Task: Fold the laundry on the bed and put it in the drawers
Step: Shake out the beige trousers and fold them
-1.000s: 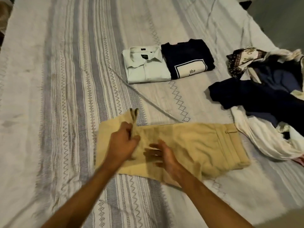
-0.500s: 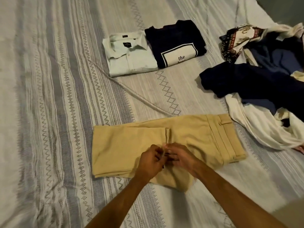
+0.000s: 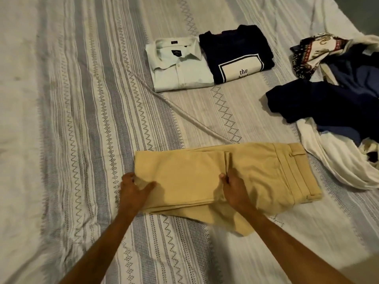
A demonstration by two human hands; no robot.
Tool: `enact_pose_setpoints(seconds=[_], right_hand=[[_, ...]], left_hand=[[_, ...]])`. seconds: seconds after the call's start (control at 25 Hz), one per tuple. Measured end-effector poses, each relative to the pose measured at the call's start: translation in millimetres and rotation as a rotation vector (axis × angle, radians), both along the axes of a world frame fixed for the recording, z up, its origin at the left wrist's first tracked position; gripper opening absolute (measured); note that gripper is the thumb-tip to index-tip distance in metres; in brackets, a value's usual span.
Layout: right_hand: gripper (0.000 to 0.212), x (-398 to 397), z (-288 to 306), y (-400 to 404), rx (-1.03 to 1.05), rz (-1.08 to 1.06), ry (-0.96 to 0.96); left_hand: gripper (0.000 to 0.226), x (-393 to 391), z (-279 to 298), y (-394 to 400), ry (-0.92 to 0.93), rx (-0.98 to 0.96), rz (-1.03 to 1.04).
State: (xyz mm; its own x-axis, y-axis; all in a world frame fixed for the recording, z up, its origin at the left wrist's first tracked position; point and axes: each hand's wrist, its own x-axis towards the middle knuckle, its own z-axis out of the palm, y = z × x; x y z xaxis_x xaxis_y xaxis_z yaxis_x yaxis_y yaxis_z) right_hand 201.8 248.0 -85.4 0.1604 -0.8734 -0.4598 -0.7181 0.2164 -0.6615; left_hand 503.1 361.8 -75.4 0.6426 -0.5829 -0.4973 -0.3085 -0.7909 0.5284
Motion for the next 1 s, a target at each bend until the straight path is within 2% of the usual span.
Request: enact_pose_setpoints(seconds=[0.12,0.28,0.36,0.44,0.48,0.56,0.64,0.68,0.76,0.84,0.92,1.0], right_hand=[[0.016,-2.6,-4.5,-8.7,0.076,0.049,0.053],[0.019,4.7,-4.5,-10.0,0.050,0.097,-0.031],[0.017,8.1,-4.2,-7.4,0.047,0.097,-0.109],[0.012,16.0,-0.6,-7.6,0.098,0.017,-0.153],[0.009,19.3,-0.6,-8.1,0.124,-0.064,-0.181],[0.018,23.3,-0.1,-8.5,0.144,-0.239,-0.218],[0.032,17.2,-2.0,-9.5,0.172,-0.363,-0.162],[0.038,11.0,-4.2,-11.2,0.227,-0.409,-0.179],[0.041,-5.8,-6.2,-15.2,0.417,-0.530,-0.342],[0.039,-16.1,-3.1,-17.9,0.543,-0.571,-0.476],[0.034,-17.2,-5.8,-15.6,0.500,-0.569,-0.478],[0.030,-11.2,-9.4,-12.0,0.346,-0.559,-0.379]], left_hand=[[0.099,14.7,-7.8,0.0,0.286,0.046,0.087],[0.064,26.9,-21.8,4.5,0.408,-0.009,0.176],[0.057,32.8,-25.6,12.3,0.569,-0.070,0.289],[0.059,35.1,-24.8,15.7,0.662,-0.121,0.393],[0.070,35.6,-26.9,15.4,0.637,-0.127,0.389],[0.085,32.9,-24.6,11.5,0.452,-0.068,0.159],[0.074,26.2,-19.6,7.3,0.261,-0.047,0.004],[0.069,25.6,-20.7,7.4,0.245,-0.069,-0.002],[0.061,26.3,-23.9,13.6,0.283,-0.106,0.022],[0.065,28.3,-26.8,21.5,0.355,-0.104,0.079],[0.063,29.4,-33.6,23.8,0.459,-0.115,0.169],[0.049,26.1,-29.9,20.5,0.513,-0.136,0.209]])
